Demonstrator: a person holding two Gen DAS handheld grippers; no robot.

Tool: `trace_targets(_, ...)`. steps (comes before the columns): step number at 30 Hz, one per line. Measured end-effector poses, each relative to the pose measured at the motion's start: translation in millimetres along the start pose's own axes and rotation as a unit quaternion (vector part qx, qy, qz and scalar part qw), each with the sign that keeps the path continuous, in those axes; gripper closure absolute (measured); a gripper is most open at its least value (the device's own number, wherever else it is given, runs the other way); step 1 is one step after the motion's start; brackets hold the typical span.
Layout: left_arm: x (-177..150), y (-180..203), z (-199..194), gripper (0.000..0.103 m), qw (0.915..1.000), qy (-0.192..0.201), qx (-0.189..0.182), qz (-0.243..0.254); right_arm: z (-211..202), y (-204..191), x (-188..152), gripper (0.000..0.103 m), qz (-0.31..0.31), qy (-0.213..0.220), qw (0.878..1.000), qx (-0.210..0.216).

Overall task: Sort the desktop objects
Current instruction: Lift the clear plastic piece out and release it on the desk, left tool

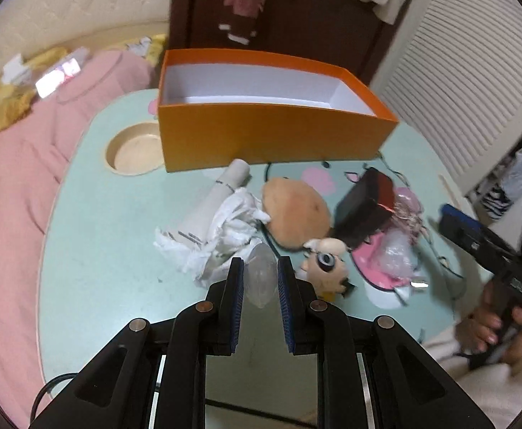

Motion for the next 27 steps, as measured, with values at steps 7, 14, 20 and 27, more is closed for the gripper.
trace_targets(7, -13, 0, -1, 0.083, 0.9981, 0.042, 0.044, -0.008, -5, -14, -10, 0.026, -0.04, -0.002, 0.998, -0.04)
trace_targets(14, -24, 0, -17, 0.039, 0.9953, 0.073, 0.063, -0.005, -9, -28, -20, 0.026, -0.085, -0.005, 0.994, -0.067)
trace_targets(20, -39, -1, -30, 0.022, 0.9919, 0.095, 0.081, -0.024, -10, -34, -26, 0.026, -0.114, -0.007, 0.989, -0.094)
trace_targets(27, -50, -2, -12, 0.018, 0.9914, 0.066, 0.111, -0.023, -10, -36, -31, 0.026, -0.134, -0.014, 0.984, -0.115)
Point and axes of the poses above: each gripper's, at about its wrist camera, not at the fingertips, and z roughly the way its jaws point, y to its right, x to its top, the point moved 3 cm from there along z, roughly the way its jaws point, and after that the axes turned 5 degrees about -x, right-handed, at the moved point
